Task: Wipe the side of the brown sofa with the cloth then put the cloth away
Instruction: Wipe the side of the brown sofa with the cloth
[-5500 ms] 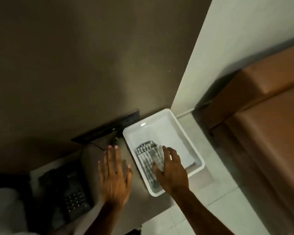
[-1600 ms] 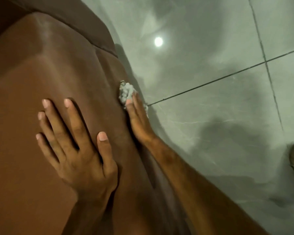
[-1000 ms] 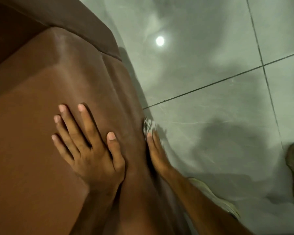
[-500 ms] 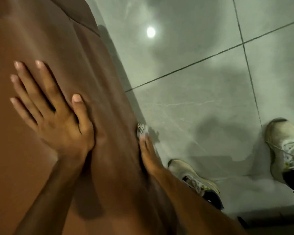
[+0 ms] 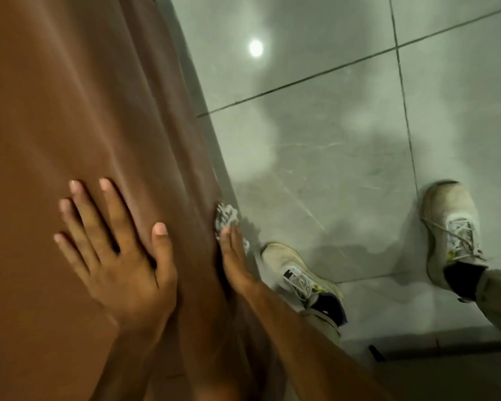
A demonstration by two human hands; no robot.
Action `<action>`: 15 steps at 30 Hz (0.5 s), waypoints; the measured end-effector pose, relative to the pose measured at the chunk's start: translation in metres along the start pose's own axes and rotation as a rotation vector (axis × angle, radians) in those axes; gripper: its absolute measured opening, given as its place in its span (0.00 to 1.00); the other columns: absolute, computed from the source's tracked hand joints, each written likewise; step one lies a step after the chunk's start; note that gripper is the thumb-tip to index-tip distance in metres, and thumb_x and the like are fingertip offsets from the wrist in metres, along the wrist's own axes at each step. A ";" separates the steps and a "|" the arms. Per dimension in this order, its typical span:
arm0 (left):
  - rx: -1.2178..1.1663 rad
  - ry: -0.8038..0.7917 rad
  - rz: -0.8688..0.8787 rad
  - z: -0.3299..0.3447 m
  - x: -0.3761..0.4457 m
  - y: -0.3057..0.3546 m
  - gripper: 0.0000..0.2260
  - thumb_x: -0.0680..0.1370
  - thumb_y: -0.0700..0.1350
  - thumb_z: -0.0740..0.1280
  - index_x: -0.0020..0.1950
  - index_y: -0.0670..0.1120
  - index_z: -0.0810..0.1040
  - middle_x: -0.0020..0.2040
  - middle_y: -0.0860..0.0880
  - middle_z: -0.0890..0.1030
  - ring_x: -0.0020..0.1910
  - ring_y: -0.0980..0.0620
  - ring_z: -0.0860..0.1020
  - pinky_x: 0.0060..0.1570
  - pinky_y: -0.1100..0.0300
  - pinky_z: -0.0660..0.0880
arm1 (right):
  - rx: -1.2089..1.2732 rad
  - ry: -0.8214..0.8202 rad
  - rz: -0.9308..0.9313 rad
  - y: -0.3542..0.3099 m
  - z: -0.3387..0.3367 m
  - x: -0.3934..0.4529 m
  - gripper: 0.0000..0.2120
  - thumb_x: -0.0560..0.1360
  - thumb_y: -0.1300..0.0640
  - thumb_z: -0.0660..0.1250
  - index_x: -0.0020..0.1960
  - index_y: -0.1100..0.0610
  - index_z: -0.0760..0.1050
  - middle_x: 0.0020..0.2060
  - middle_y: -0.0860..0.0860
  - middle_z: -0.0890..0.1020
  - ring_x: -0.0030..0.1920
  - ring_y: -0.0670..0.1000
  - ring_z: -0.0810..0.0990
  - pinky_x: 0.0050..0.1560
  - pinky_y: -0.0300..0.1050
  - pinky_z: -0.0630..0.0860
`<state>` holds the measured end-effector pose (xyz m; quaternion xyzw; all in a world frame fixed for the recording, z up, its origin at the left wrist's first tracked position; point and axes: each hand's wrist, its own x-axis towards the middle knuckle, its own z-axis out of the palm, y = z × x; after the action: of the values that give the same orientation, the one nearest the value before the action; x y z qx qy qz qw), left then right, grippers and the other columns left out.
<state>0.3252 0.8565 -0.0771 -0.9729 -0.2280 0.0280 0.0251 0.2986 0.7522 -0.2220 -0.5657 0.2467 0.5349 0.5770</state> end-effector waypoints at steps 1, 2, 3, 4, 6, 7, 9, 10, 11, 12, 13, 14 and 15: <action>-0.001 0.015 -0.003 0.002 0.000 0.001 0.31 0.91 0.59 0.51 0.91 0.47 0.54 0.91 0.37 0.55 0.90 0.36 0.54 0.88 0.35 0.51 | -0.011 -0.018 0.078 0.023 -0.004 -0.011 0.32 0.85 0.36 0.44 0.85 0.44 0.41 0.86 0.45 0.44 0.86 0.48 0.42 0.86 0.55 0.43; -0.009 0.023 -0.002 0.002 0.000 0.001 0.31 0.91 0.59 0.50 0.91 0.46 0.54 0.91 0.37 0.56 0.90 0.36 0.54 0.88 0.34 0.51 | -0.038 -0.024 0.161 0.043 -0.010 -0.034 0.34 0.84 0.35 0.45 0.85 0.46 0.42 0.87 0.47 0.45 0.86 0.49 0.44 0.86 0.55 0.44; -0.009 0.027 -0.007 0.002 0.000 0.002 0.31 0.91 0.59 0.50 0.91 0.47 0.54 0.90 0.37 0.56 0.90 0.36 0.54 0.88 0.34 0.52 | -0.061 -0.032 0.227 0.061 -0.014 -0.060 0.35 0.83 0.33 0.45 0.86 0.46 0.44 0.87 0.47 0.48 0.87 0.50 0.46 0.86 0.55 0.45; -0.011 0.024 -0.015 0.001 0.000 0.001 0.31 0.91 0.59 0.49 0.91 0.47 0.54 0.90 0.37 0.56 0.90 0.35 0.54 0.88 0.33 0.52 | -0.070 -0.045 0.283 0.074 -0.014 -0.089 0.35 0.82 0.33 0.46 0.85 0.45 0.45 0.87 0.47 0.49 0.86 0.51 0.48 0.86 0.55 0.46; -0.027 0.017 -0.029 -0.002 -0.001 0.004 0.31 0.91 0.59 0.49 0.91 0.47 0.53 0.90 0.37 0.55 0.90 0.35 0.54 0.88 0.31 0.52 | -0.028 -0.050 0.293 0.073 -0.014 -0.129 0.30 0.85 0.37 0.46 0.85 0.42 0.44 0.86 0.43 0.45 0.86 0.48 0.42 0.86 0.55 0.40; -0.021 0.026 -0.023 -0.004 0.000 0.005 0.31 0.91 0.59 0.49 0.91 0.47 0.53 0.90 0.37 0.55 0.90 0.34 0.54 0.87 0.31 0.52 | 0.017 -0.062 0.244 0.062 -0.011 -0.133 0.28 0.87 0.40 0.45 0.85 0.40 0.42 0.84 0.40 0.41 0.84 0.46 0.38 0.85 0.54 0.37; -0.011 0.053 -0.022 -0.003 0.001 0.007 0.31 0.91 0.59 0.48 0.91 0.47 0.53 0.90 0.37 0.56 0.90 0.35 0.54 0.88 0.32 0.53 | -0.023 -0.071 0.127 0.039 -0.008 -0.116 0.25 0.87 0.41 0.43 0.82 0.33 0.39 0.80 0.34 0.38 0.80 0.40 0.35 0.84 0.54 0.35; -0.012 0.065 -0.017 -0.001 0.002 0.006 0.31 0.91 0.60 0.48 0.91 0.46 0.54 0.90 0.37 0.56 0.90 0.35 0.54 0.88 0.33 0.53 | -0.039 -0.096 0.070 0.031 -0.008 -0.097 0.24 0.86 0.39 0.43 0.79 0.28 0.38 0.80 0.34 0.38 0.80 0.40 0.35 0.84 0.54 0.36; 0.000 0.079 -0.011 0.001 0.002 0.006 0.31 0.91 0.60 0.48 0.91 0.46 0.54 0.90 0.37 0.57 0.90 0.36 0.55 0.88 0.34 0.53 | -0.060 -0.095 0.004 0.026 -0.008 -0.077 0.24 0.86 0.38 0.44 0.77 0.24 0.38 0.83 0.36 0.38 0.82 0.41 0.35 0.84 0.54 0.38; 0.009 0.090 -0.012 0.003 0.001 0.005 0.31 0.91 0.60 0.47 0.91 0.46 0.55 0.90 0.37 0.58 0.90 0.36 0.55 0.88 0.35 0.53 | -0.073 -0.099 -0.023 0.026 -0.011 -0.058 0.24 0.85 0.37 0.45 0.78 0.24 0.40 0.85 0.39 0.40 0.84 0.43 0.37 0.84 0.52 0.40; 0.013 0.100 -0.016 0.005 0.001 0.005 0.31 0.91 0.60 0.47 0.91 0.46 0.56 0.90 0.36 0.58 0.90 0.36 0.56 0.88 0.35 0.53 | -0.058 -0.074 -0.013 0.037 -0.012 -0.041 0.26 0.86 0.38 0.45 0.82 0.31 0.41 0.86 0.42 0.43 0.85 0.45 0.40 0.83 0.49 0.42; 0.007 0.102 -0.017 0.005 0.000 0.004 0.31 0.91 0.60 0.47 0.91 0.46 0.56 0.90 0.36 0.59 0.90 0.36 0.56 0.88 0.35 0.53 | -0.067 -0.040 0.059 0.046 -0.012 -0.037 0.28 0.87 0.40 0.45 0.84 0.39 0.43 0.87 0.45 0.46 0.86 0.48 0.44 0.82 0.48 0.44; 0.016 0.110 -0.006 0.004 -0.001 0.004 0.31 0.91 0.60 0.48 0.91 0.46 0.56 0.90 0.36 0.59 0.90 0.36 0.56 0.88 0.35 0.53 | -0.033 -0.009 0.133 0.059 -0.015 -0.043 0.29 0.87 0.40 0.46 0.85 0.46 0.45 0.86 0.47 0.49 0.86 0.50 0.47 0.82 0.47 0.46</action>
<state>0.3259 0.8530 -0.0810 -0.9721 -0.2287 -0.0239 0.0453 0.2372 0.7112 -0.2106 -0.5551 0.2724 0.5785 0.5320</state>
